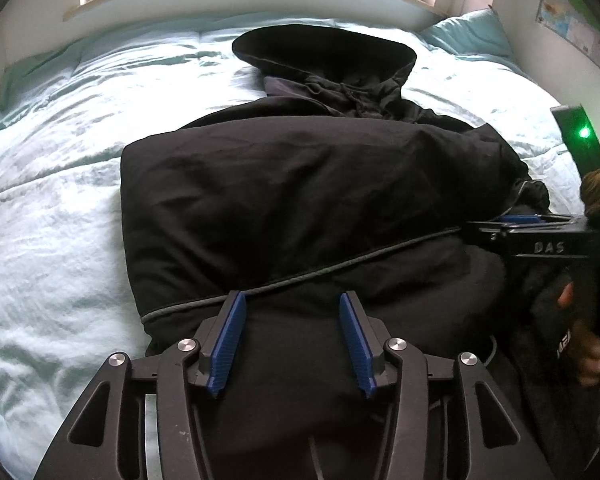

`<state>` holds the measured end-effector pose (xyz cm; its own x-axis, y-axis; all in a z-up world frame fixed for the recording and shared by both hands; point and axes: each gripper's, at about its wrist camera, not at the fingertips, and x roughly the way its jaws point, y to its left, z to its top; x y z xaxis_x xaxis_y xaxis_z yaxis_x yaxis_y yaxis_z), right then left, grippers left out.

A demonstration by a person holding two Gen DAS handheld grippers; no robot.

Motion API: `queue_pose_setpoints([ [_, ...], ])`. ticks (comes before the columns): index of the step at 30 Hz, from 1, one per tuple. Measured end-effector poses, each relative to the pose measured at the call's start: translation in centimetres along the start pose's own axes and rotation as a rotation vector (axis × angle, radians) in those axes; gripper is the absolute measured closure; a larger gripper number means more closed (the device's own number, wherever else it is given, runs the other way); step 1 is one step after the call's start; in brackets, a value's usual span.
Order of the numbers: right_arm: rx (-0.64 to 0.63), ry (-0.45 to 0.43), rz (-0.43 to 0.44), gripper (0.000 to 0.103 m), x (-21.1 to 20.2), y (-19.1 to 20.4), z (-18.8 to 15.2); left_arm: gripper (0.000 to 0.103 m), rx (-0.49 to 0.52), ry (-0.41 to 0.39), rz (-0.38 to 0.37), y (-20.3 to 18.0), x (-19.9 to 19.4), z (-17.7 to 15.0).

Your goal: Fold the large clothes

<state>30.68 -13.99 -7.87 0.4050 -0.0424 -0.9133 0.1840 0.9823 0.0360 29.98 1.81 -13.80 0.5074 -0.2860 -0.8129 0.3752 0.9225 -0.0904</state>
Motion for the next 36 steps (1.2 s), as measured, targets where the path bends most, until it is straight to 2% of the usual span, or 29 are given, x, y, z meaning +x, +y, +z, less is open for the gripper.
queue_pose_setpoints([
  [3,0.012,-0.030,-0.013,0.026,-1.7,-0.8,0.2,0.052,-0.008,0.003,-0.010,0.2,-0.1,0.1],
  [6,0.078,-0.086,-0.020,0.026,-3.9,-3.6,-0.7,0.052,-0.025,0.017,-0.031,0.5,-0.6,0.2],
  [9,0.123,-0.129,-0.075,0.026,-5.2,-6.2,-1.2,0.052,-0.065,0.025,-0.077,1.0,-1.7,0.6],
  [12,0.151,-0.114,-0.143,0.026,-4.5,-8.2,-1.2,0.051,-0.113,0.031,-0.130,1.5,-2.5,1.0],
  [14,0.153,-0.070,-0.181,0.026,-2.5,-8.8,-1.0,0.051,-0.108,0.027,-0.093,1.6,-2.4,1.1],
  [16,0.158,-0.038,-0.143,0.026,-0.4,-9.1,-1.3,0.052,-0.101,0.063,-0.068,1.8,-0.7,0.9],
  [18,0.131,-0.043,-0.137,0.024,0.2,-9.1,-1.4,0.052,-0.151,0.111,-0.113,3.1,0.9,0.6],
  [20,0.122,-0.031,-0.120,0.023,0.2,-9.3,-1.3,0.052,-0.207,0.109,-0.186,4.5,1.0,0.4],
  [23,0.117,-0.013,-0.058,0.023,0.5,-10.3,-1.1,0.052,-0.207,0.103,-0.227,5.1,0.6,0.2],
  [28,0.053,-0.024,-0.024,0.023,-0.1,-10.8,-1.6,0.052,-0.227,0.092,-0.215,5.2,-0.5,-0.2],
  [31,0.011,-0.058,0.027,0.023,-0.8,-11.0,-2.3,0.051,-0.246,0.084,-0.194,5.2,-1.7,0.6],
  [36,-0.042,-0.041,0.074,0.023,-1.6,-11.4,-2.3,0.051,-0.157,0.051,-0.146,4.6,-2.5,2.5],
])
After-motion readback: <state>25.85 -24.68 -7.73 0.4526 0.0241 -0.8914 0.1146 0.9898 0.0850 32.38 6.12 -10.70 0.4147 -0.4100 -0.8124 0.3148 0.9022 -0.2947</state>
